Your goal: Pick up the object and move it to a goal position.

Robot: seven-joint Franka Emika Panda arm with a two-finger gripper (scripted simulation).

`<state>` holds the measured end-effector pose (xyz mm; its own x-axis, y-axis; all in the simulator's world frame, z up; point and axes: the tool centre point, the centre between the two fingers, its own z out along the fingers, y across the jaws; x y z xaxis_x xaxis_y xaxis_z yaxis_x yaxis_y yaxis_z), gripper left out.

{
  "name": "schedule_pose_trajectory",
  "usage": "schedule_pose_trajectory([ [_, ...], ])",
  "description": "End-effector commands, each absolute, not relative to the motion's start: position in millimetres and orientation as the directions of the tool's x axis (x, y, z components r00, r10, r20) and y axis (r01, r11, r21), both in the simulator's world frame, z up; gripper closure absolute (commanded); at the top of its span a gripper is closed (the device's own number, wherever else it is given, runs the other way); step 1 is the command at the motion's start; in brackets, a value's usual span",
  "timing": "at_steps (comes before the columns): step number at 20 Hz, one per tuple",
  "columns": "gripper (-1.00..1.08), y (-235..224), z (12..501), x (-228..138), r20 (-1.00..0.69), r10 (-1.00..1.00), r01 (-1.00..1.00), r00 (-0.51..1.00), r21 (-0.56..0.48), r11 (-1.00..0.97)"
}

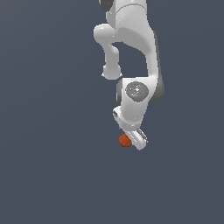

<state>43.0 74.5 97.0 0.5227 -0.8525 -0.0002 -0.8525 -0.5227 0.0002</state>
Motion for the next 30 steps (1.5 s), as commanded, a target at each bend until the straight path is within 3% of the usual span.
schedule_pose_trajectory([
  [1, -0.92, 74.5, 95.5, 43.0, 0.000, -0.853, -0.853, 0.523, 0.000, -0.523],
  [16, -0.92, 74.2, 46.9, 43.2, 0.000, -0.855, -0.855, 0.518, 0.000, -0.518],
  [17, 1.08, 74.2, 46.9, 43.2, 0.000, -0.855, -0.855, 0.518, 0.000, -0.518],
  [30, 1.08, 70.7, 48.0, 43.3, 0.000, -0.855, -0.855, 0.519, 0.000, -0.519],
])
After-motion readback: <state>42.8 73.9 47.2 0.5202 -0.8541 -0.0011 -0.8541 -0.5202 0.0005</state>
